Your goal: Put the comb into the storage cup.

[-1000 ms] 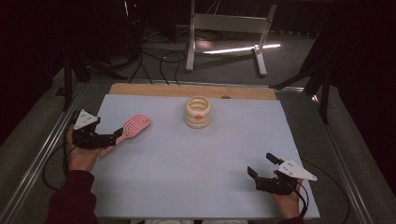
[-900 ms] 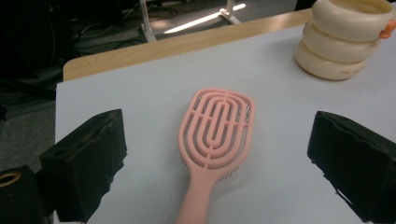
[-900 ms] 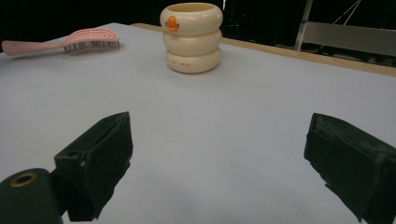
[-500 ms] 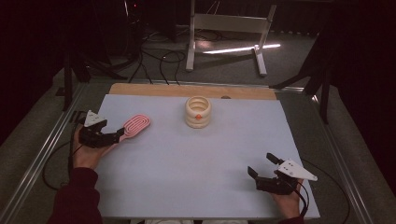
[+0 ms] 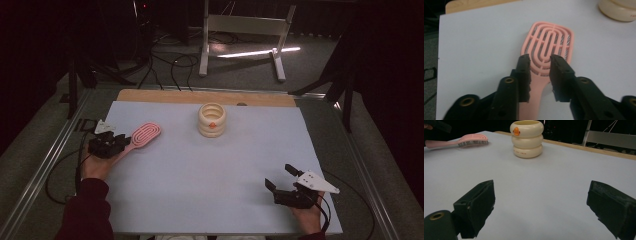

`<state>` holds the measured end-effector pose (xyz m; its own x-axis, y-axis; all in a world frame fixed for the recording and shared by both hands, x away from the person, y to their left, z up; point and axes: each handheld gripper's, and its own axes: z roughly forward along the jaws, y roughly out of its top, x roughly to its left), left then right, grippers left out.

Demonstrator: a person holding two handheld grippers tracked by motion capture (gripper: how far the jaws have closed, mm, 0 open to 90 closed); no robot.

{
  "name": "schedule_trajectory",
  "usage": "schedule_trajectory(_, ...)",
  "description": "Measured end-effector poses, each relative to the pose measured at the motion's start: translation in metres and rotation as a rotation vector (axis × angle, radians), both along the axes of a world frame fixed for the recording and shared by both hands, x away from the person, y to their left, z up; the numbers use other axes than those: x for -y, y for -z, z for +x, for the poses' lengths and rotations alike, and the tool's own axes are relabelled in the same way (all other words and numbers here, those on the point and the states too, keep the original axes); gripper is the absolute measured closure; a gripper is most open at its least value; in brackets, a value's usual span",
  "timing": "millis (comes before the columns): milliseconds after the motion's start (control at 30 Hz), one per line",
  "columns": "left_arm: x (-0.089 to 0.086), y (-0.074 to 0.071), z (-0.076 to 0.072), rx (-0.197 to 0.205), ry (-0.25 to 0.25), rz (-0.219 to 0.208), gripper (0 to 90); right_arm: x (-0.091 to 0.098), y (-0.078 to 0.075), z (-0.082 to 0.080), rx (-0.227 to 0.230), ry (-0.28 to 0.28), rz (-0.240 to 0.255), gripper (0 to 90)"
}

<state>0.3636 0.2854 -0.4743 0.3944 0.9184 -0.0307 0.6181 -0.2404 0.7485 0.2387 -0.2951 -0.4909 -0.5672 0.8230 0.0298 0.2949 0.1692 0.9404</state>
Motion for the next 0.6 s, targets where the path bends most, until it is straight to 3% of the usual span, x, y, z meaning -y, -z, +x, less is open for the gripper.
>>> schedule_trajectory(167,-0.005,0.008,0.002,-0.042,-0.018,0.004,89.6,0.0,0.0,0.0,-0.002,0.0,-0.001,8.1)
schedule_trajectory(400,-0.012,0.017,0.003,-0.098,-0.055,0.035,90.0,-0.001,0.001,0.0,-0.006,-0.002,-0.005,8.1)
schedule_trajectory(533,-0.012,0.017,0.003,-0.098,-0.055,0.035,90.0,-0.001,0.001,0.0,-0.006,-0.003,-0.006,8.1)
schedule_trajectory(567,-0.016,0.022,0.005,-0.121,-0.086,0.053,90.0,-0.001,0.001,0.0,-0.009,-0.005,-0.004,8.2)
schedule_trajectory(600,-0.017,0.022,0.005,-0.125,-0.088,0.055,90.0,-0.001,0.001,0.001,-0.009,-0.005,-0.005,8.2)
